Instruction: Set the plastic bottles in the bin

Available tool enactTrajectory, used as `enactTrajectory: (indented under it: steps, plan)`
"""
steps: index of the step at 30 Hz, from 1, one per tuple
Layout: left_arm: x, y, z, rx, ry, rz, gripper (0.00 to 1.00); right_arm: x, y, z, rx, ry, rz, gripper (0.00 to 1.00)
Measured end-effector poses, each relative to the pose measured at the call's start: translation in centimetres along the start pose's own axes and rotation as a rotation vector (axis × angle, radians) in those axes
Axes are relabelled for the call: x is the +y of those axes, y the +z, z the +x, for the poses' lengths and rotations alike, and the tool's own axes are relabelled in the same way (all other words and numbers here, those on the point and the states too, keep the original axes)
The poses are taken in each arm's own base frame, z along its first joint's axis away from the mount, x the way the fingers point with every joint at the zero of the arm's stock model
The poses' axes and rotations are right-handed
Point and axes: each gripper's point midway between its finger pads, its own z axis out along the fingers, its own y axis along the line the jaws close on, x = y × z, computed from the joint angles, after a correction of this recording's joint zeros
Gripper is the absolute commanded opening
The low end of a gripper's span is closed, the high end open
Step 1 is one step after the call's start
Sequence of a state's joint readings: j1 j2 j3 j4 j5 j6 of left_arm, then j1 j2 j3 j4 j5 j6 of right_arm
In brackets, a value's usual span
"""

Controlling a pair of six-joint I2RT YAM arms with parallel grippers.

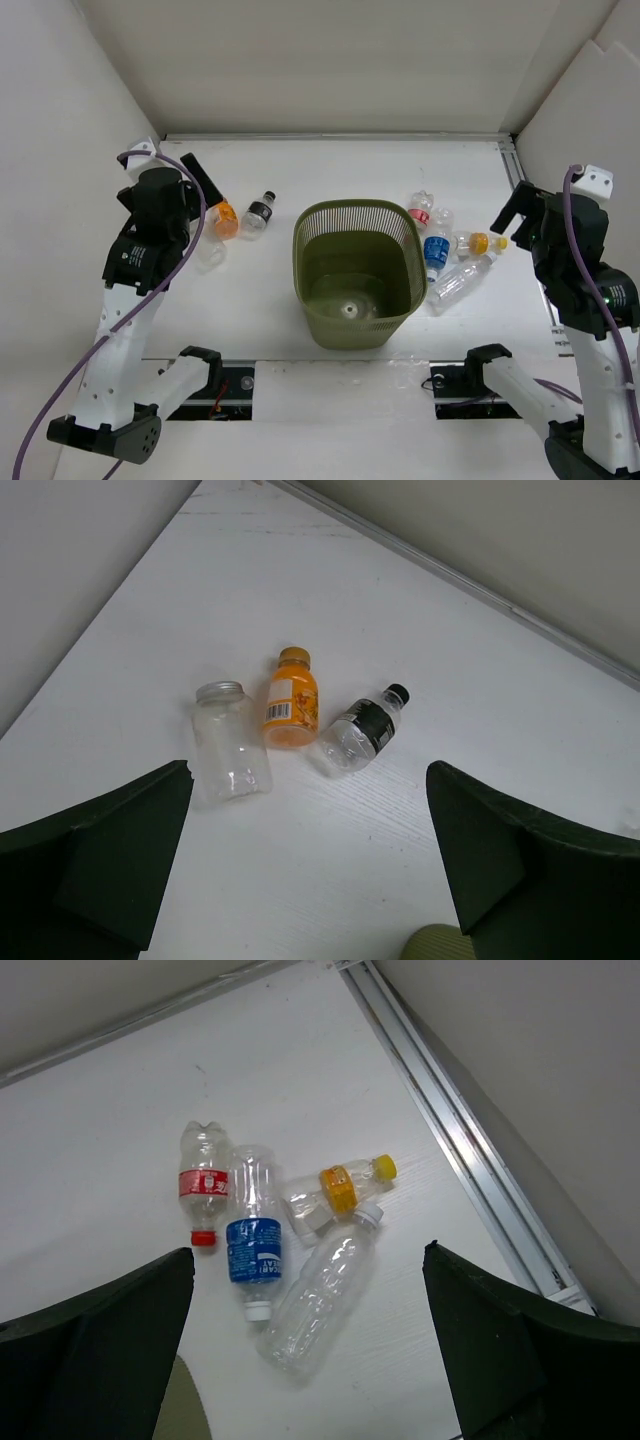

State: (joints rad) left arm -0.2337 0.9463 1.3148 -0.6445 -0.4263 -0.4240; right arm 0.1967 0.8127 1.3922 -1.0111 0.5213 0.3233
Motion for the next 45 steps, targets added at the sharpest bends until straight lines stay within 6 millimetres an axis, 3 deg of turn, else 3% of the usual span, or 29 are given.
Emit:
enactTrajectory:
  steps: [8, 15, 20, 24, 30, 36, 45]
  plan:
    - [-0.3, 0.6, 0.8, 0.004, -0.006, 0.019, 1.00, -0.9, 0.8, -0.4, 0.006, 0.035, 0.094, 1.00]
    - [-0.5, 1.0, 2.1, -0.004, -0.026, 0.056, 1.00, -1.1, 4.3, 1.1, 0.086, 0.112, 0.181, 1.00]
    - [-0.5, 2.5, 4.6, 0.025, -0.017, 0.064, 1.00, -1.9, 9.3, 4.0, 0.167, 0.291, 0.244, 1.00]
    - [-0.1, 3.1, 6.6, 0.058, -0.002, 0.061, 1.00, -2.6, 13.6, 7.9, 0.260, 0.454, 0.261, 1.00]
    - [-0.5, 2.8, 6.4, 0.039, -0.016, 0.097, 1.00, -2.2, 19.3, 12.7, 0.391, 0.621, 0.256, 0.99]
    - [-1.2, 2.3, 5.9, 0.023, -0.026, 0.142, 1.00, -1.7, 21.8, 17.0, 0.463, 0.720, 0.248, 0.95]
    - [-1.7, 2.2, 6.6, 0.047, -0.013, 0.180, 1.00, -2.1, 24.4, 17.9, 0.439, 0.783, 0.271, 0.92]
